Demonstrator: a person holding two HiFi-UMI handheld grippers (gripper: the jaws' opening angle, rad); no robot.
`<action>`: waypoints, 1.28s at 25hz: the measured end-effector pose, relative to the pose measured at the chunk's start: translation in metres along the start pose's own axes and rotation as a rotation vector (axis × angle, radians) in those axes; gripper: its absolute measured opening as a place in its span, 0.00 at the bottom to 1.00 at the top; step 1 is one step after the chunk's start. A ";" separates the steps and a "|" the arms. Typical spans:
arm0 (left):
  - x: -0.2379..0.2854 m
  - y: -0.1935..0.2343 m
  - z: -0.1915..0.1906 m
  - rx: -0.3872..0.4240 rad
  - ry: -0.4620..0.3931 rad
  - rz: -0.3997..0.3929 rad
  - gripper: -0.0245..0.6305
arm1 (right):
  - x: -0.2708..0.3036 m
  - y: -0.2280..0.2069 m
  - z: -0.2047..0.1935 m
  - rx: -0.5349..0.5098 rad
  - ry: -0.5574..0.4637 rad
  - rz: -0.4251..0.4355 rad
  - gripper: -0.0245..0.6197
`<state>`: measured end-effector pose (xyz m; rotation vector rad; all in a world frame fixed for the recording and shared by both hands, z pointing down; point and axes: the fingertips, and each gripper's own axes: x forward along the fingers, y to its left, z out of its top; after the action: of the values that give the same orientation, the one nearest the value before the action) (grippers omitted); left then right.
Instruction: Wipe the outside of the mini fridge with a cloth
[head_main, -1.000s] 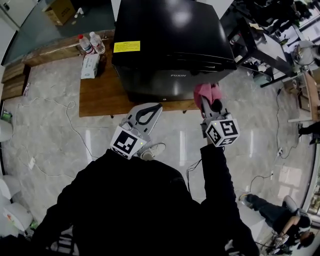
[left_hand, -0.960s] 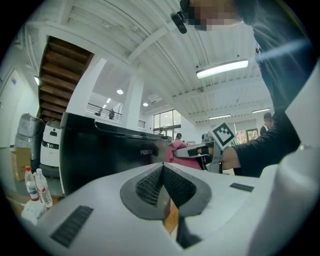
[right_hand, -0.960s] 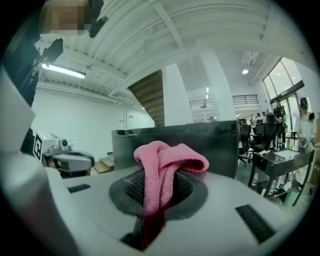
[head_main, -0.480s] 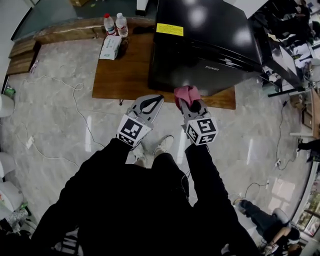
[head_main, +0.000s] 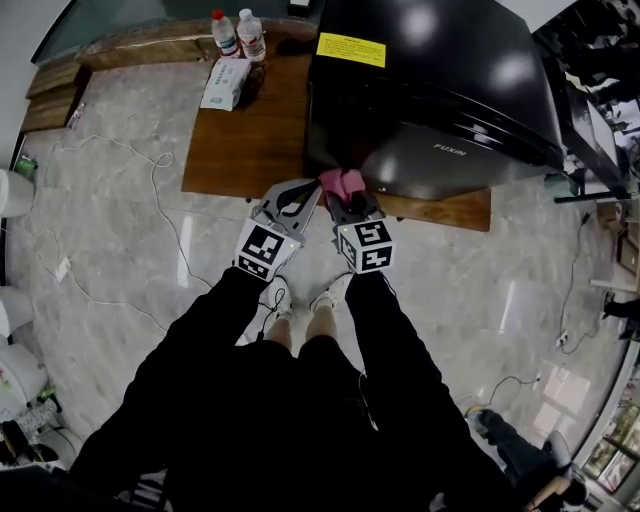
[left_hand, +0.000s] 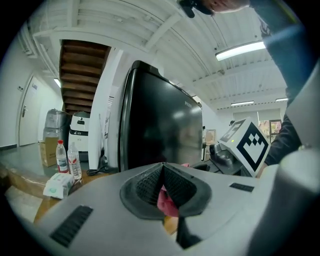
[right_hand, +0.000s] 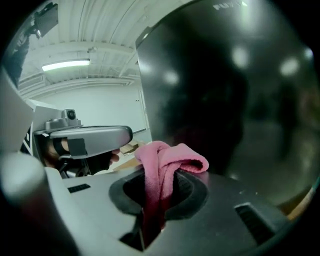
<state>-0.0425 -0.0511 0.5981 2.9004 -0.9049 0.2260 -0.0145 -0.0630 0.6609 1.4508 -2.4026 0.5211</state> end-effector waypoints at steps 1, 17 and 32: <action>0.004 0.002 -0.006 -0.008 0.008 0.010 0.05 | 0.006 -0.004 -0.005 0.013 0.007 0.004 0.13; 0.061 -0.033 -0.038 -0.059 0.082 0.020 0.05 | -0.005 -0.057 -0.017 0.104 0.030 0.004 0.12; 0.146 -0.120 -0.043 -0.070 0.110 -0.104 0.05 | -0.081 -0.164 -0.049 0.131 0.057 -0.111 0.13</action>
<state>0.1396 -0.0282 0.6590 2.8288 -0.7280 0.3342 0.1710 -0.0473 0.6967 1.5902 -2.2665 0.6941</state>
